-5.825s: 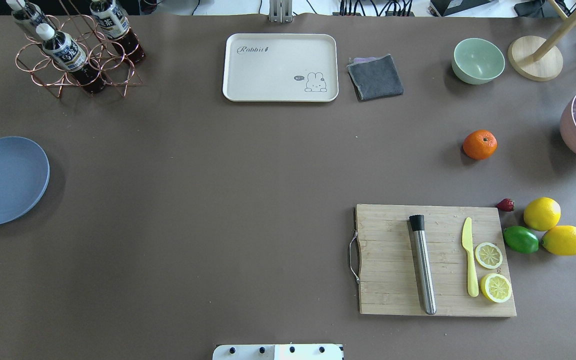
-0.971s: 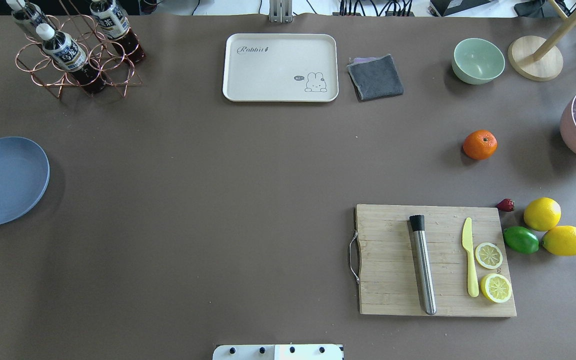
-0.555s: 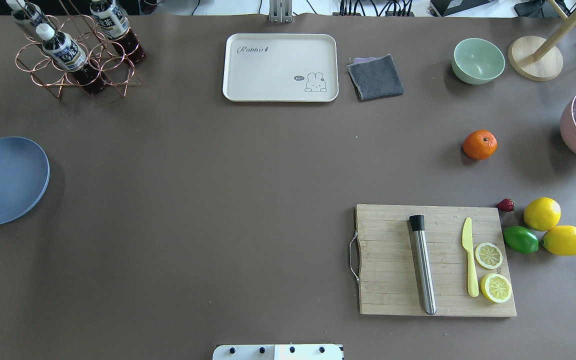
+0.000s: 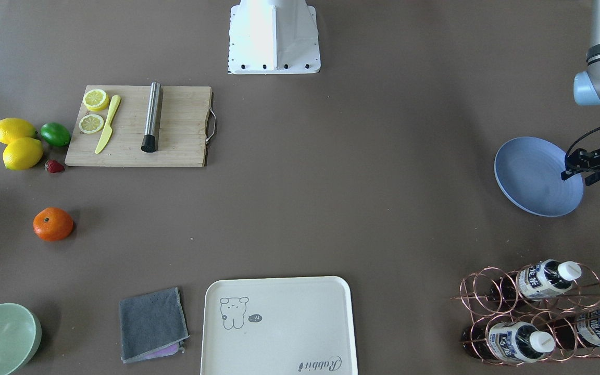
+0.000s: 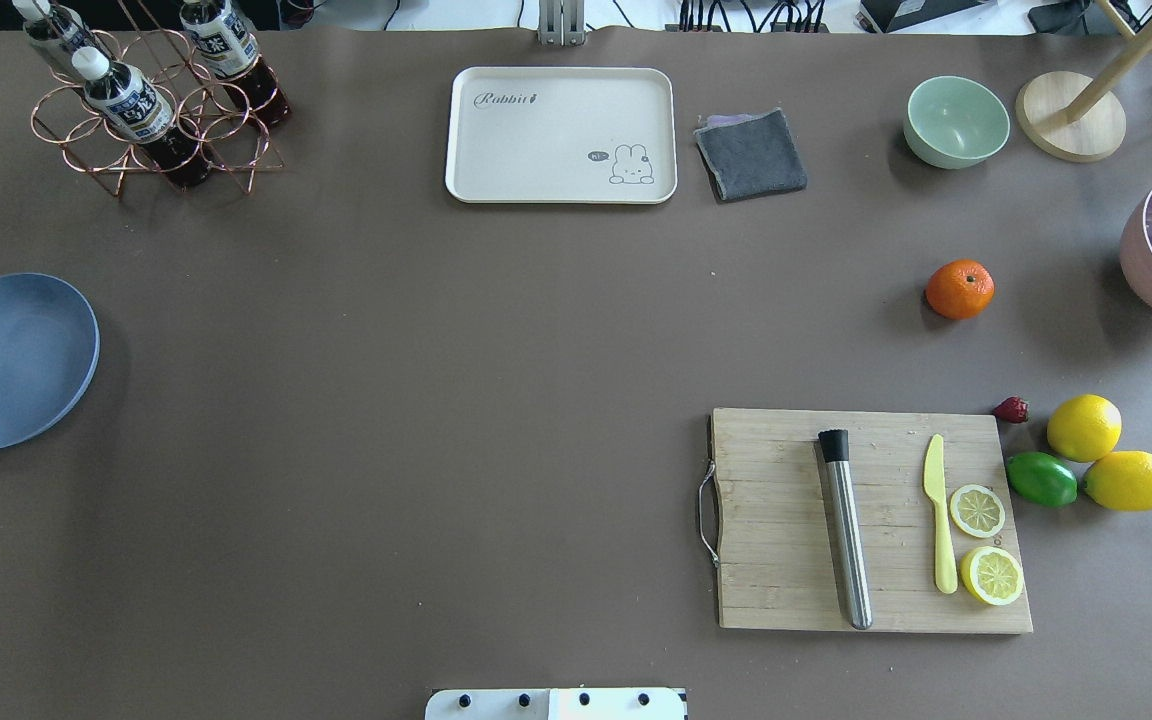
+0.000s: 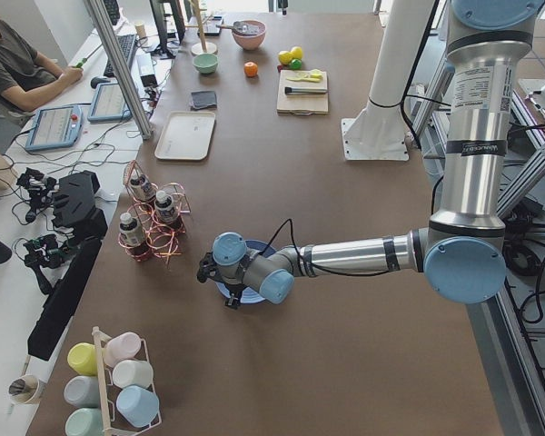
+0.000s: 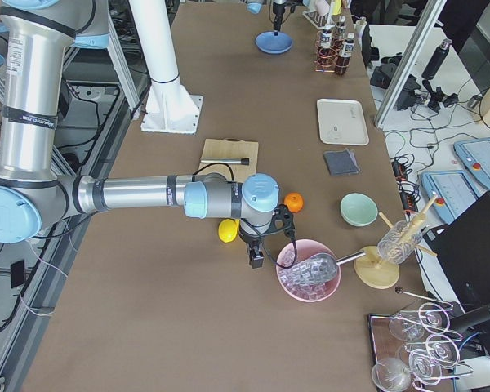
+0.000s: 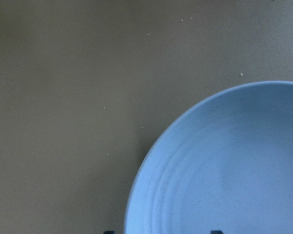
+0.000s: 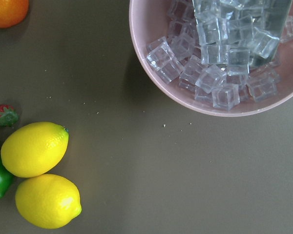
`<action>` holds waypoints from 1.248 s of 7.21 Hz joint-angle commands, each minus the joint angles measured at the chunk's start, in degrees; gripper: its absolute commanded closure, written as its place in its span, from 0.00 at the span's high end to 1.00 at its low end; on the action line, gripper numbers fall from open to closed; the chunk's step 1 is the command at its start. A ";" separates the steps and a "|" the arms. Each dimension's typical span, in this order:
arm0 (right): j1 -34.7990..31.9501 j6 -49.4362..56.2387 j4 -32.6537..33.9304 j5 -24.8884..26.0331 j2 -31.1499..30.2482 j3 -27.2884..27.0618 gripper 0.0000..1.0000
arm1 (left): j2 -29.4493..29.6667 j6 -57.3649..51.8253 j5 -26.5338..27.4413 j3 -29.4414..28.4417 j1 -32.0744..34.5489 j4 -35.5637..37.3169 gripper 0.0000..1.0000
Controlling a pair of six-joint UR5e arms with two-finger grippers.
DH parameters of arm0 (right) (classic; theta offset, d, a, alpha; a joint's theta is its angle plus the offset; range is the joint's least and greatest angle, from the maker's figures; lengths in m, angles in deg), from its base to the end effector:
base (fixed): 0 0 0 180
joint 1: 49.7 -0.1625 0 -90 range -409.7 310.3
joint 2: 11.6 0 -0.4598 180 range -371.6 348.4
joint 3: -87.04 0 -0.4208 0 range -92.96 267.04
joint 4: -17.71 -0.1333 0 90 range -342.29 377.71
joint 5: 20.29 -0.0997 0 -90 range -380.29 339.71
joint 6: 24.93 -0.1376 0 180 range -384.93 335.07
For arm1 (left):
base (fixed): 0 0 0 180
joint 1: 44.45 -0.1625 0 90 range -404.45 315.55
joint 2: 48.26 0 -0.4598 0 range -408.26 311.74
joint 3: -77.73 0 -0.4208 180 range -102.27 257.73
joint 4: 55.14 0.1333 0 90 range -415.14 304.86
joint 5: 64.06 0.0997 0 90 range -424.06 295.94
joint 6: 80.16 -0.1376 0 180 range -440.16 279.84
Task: Pick orange to plate
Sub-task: 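Push the blue plate toward the table center with the left gripper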
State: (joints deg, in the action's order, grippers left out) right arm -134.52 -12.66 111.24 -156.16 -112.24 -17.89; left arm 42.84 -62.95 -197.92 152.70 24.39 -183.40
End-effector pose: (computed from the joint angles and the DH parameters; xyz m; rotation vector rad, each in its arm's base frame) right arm -0.0049 -0.4370 0.6774 0.0623 -0.8013 -0.2934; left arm 0.1628 -0.5257 0.7728 0.1336 0.8455 0.2272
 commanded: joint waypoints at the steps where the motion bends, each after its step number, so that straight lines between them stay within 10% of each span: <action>1: 0.00 0.03 -0.01 0.00 0.00 -0.10 1.00 | 0.04 -0.07 0.09 -1.67 -0.81 -1.73 0.56; 3: 0.00 0.03 -0.01 -0.18 0.00 -0.27 1.00 | 0.31 0.45 -0.09 -1.32 -0.81 -1.38 0.00; 5: 0.09 0.47 -0.27 -2.02 0.09 -0.45 1.00 | 1.88 6.72 -2.61 0.51 -0.72 -1.38 0.00; 9: 6.66 -10.34 -6.34 -2.02 4.62 0.69 1.00 | 6.26 54.22 -2.41 24.22 -13.23 -1.47 0.00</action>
State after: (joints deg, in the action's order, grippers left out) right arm -130.69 -15.89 105.63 -158.24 -110.55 -17.74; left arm 46.86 -22.73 -203.38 170.29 17.37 -184.94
